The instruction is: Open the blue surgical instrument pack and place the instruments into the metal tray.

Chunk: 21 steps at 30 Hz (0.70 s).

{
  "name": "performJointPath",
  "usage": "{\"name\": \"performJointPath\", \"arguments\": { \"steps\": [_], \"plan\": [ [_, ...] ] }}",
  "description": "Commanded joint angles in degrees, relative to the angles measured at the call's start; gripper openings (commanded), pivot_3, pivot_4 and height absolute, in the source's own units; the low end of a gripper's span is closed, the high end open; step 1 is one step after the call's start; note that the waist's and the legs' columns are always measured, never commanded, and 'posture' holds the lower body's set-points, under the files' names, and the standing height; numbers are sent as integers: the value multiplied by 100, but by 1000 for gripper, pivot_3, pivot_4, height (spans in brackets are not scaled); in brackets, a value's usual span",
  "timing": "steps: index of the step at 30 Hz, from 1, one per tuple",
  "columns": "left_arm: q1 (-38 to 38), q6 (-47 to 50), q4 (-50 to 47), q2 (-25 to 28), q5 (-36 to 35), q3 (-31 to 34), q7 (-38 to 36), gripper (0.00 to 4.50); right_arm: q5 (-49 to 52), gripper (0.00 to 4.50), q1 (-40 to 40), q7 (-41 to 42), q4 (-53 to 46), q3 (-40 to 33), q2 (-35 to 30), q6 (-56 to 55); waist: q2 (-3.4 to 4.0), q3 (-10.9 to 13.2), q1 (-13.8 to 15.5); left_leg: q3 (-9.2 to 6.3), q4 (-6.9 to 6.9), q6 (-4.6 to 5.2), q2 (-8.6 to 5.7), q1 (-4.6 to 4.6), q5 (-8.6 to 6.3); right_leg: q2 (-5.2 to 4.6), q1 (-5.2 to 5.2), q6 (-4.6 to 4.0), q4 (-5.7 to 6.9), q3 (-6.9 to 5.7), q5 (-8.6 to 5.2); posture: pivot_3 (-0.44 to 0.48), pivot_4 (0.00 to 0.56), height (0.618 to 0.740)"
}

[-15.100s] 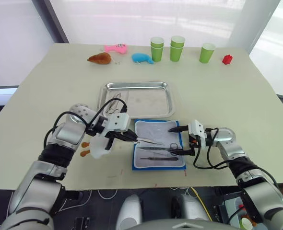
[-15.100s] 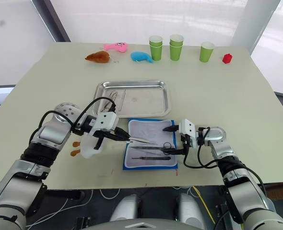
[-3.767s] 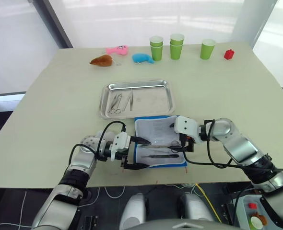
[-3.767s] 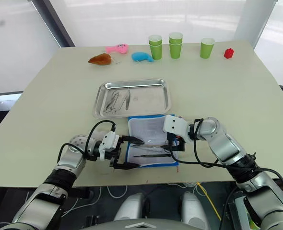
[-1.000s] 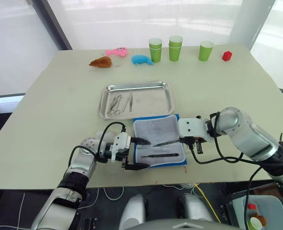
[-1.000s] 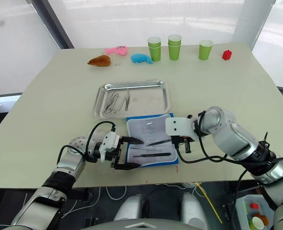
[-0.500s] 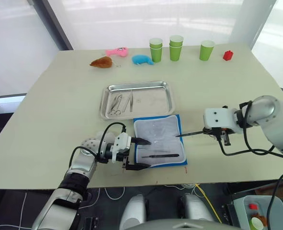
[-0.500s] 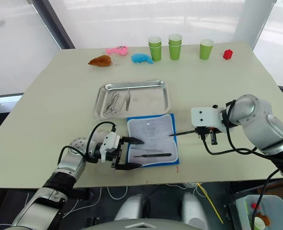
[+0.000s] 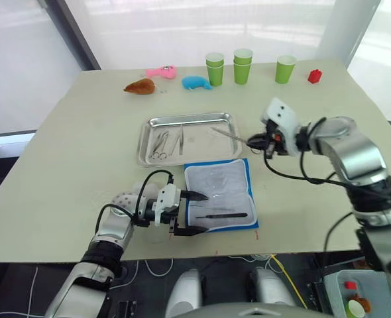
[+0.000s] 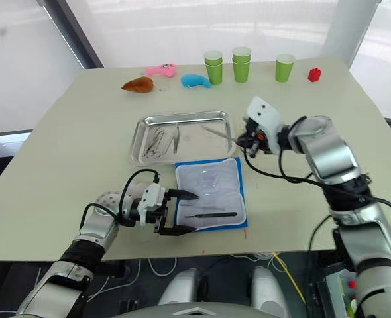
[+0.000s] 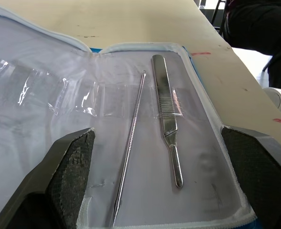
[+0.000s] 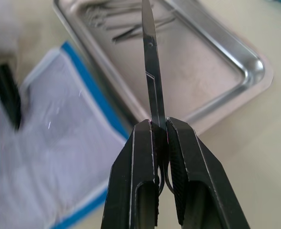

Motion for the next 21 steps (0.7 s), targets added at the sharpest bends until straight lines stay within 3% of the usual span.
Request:
{"name": "performJointPath", "arguments": {
  "steps": [1, 10, 21],
  "plan": [
    [432, 473, 564, -112, 570, -476, 128, 4500, -41, 65, -365, -777, 641, -277, 547, 59, 2, -1, -14, 0, 0, 0, -3, 0, 0, 0, 0, 0, 0, 2, 0, 0, 150, 740],
    [418, 539, 537, -149, 574, -412, 181, 4500, -303, 65, -989, -1921, 2411, -223, 1827, -712, 14, -8, -49, -12, -1, 6, -28, 2, 4, 2, 4, 7, 13, 35, -2, 0, 150, 740],
    [464, 541, 507, -136, 578, -403, 182, 4500, -471, 65, -1440, -2623, 4051, -300, 2734, -1520, 13, -8, -68, -15, -3, 10, -50, 4, 6, 8, 6, 21, 23, 80, -10, 0, 150, 740]
  ]
}}
